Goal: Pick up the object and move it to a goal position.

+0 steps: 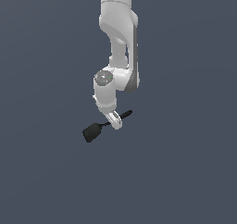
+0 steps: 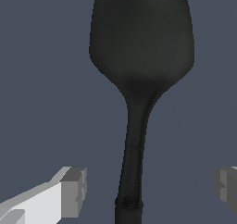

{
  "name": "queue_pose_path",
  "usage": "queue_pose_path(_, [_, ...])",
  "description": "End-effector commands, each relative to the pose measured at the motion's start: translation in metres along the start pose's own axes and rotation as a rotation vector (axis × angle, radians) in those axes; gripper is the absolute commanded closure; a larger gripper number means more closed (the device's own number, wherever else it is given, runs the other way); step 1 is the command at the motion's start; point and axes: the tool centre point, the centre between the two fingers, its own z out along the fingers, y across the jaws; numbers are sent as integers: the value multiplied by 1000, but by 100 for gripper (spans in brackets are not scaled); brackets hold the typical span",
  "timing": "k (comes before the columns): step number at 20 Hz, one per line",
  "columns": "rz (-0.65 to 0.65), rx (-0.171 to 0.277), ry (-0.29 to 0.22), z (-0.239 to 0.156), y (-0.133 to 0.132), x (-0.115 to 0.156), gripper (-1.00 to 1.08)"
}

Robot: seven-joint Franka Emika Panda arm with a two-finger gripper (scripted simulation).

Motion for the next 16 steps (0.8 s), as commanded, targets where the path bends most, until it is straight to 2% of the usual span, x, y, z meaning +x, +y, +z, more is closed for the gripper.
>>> queue_pose_path(1, [1,-1,0,13,1,0,-92])
queue_pose_path(8, [2,-1,0,27,0,0,-92])
queue_pose_path(9, [2,-1,0,27,0,0,108])
queue_pose_path(16, [2,-1,0,27,0,0,108])
